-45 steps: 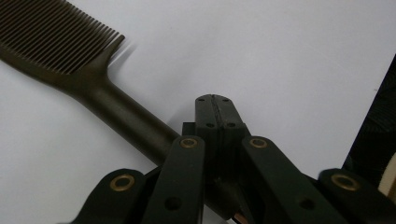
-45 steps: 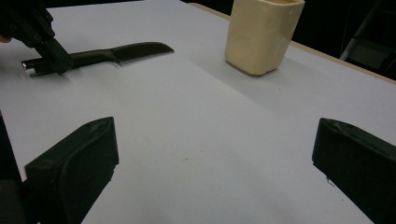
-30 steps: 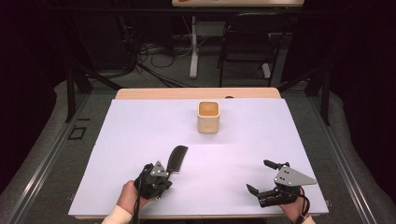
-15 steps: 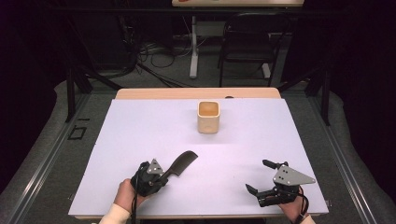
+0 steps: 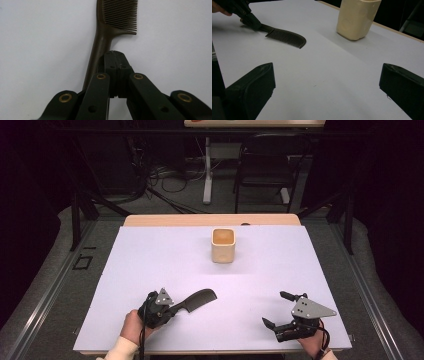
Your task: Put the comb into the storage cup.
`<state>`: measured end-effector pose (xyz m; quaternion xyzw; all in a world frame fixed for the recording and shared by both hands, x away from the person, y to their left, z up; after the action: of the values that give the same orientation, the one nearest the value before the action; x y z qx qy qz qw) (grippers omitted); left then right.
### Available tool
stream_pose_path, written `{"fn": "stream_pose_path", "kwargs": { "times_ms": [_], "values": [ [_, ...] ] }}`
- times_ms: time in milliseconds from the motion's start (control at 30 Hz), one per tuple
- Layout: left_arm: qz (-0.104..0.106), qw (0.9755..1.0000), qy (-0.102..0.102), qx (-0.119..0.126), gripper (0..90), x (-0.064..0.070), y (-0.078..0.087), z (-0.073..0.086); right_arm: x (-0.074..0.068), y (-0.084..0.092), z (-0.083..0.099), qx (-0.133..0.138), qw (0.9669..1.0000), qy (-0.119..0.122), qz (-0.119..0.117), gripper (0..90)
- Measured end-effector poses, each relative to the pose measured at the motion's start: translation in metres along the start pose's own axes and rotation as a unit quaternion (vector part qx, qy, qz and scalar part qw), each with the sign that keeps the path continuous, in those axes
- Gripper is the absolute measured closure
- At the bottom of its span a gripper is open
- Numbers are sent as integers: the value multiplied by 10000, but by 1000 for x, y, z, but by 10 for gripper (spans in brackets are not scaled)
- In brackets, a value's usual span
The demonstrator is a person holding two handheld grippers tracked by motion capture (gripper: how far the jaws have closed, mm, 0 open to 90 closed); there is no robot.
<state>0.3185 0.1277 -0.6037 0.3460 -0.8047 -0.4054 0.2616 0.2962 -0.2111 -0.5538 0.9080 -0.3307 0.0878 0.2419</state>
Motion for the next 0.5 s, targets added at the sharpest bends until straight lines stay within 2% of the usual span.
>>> {"fn": "stream_pose_path", "kwargs": {
  "times_ms": [100,167,367,500],
  "values": [
    [6,10000,2,14,893,-1,0,0,0,0,0,9,10000,0,-8,0],
    [28,10000,-15,23,853,-1,3,0,0,0,0,-7,10000,1,-21,0],
    [293,9995,-36,77,657,0,17,0,-1,-2,1,-53,9999,32,-87,0],
    [297,9995,-89,50,530,2,23,-3,-1,-2,1,-50,10000,19,-82,0]
  ]
}}
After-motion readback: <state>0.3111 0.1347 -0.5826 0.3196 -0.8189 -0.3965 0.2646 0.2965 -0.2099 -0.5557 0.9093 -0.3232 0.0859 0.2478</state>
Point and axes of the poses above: each handheld gripper's, and its own axes: y roughly backward along the jaws, z roughly out of its underside, x roughly to its right, the point moved 8 cm from there along -y, roughly forward along the jaws, and after that the axes turned 15 degrees about y, right-handed, at the moved point
